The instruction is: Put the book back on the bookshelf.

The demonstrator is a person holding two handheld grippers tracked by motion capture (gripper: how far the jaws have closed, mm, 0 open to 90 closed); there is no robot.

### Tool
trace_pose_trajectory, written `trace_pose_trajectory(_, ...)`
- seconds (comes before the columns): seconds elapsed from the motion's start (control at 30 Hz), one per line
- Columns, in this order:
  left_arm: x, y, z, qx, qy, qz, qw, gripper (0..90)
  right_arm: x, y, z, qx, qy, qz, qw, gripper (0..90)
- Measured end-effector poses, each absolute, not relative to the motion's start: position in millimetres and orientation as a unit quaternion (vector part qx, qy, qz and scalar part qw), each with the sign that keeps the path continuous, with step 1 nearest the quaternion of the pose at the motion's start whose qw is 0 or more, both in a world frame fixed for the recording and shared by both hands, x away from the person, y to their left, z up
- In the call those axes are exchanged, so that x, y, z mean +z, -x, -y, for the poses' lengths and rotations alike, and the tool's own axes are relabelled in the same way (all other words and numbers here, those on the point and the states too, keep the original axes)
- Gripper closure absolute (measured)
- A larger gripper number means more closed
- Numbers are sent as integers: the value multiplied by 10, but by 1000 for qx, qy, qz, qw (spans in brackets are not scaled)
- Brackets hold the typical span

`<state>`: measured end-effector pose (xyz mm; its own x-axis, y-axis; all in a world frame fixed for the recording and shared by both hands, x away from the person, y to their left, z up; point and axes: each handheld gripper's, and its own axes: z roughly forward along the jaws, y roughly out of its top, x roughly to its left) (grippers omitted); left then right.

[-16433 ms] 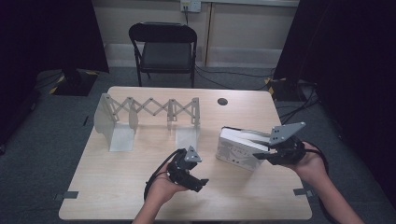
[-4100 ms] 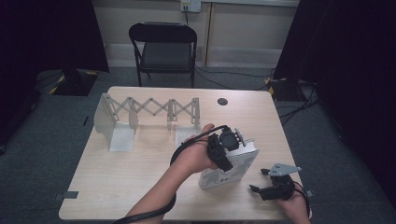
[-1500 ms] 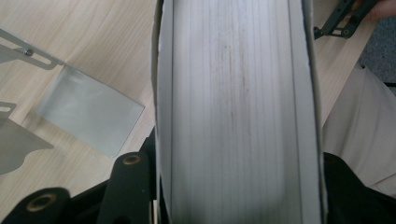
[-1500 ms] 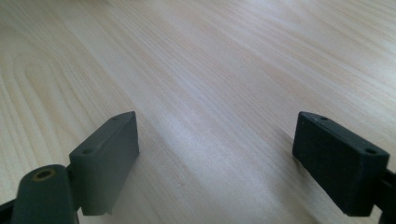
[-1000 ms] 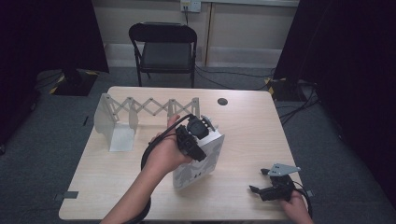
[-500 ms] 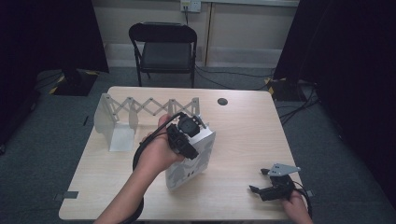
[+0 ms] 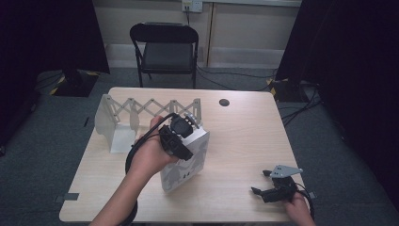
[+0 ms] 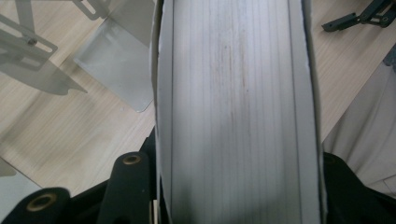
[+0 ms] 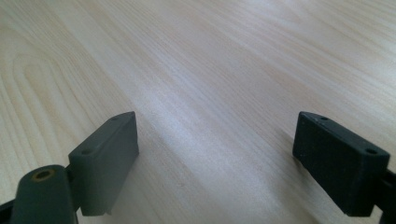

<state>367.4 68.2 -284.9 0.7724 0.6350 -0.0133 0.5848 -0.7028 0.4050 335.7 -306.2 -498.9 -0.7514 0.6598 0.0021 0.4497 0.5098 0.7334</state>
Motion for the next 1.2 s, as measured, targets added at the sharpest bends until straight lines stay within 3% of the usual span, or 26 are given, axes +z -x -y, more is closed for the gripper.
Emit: trace_pose_trajectory(1.2,-2885,-3696,-1137,77,-884,-420,191,535,-4991,-3354,3061,375,-325,-857,141,138)
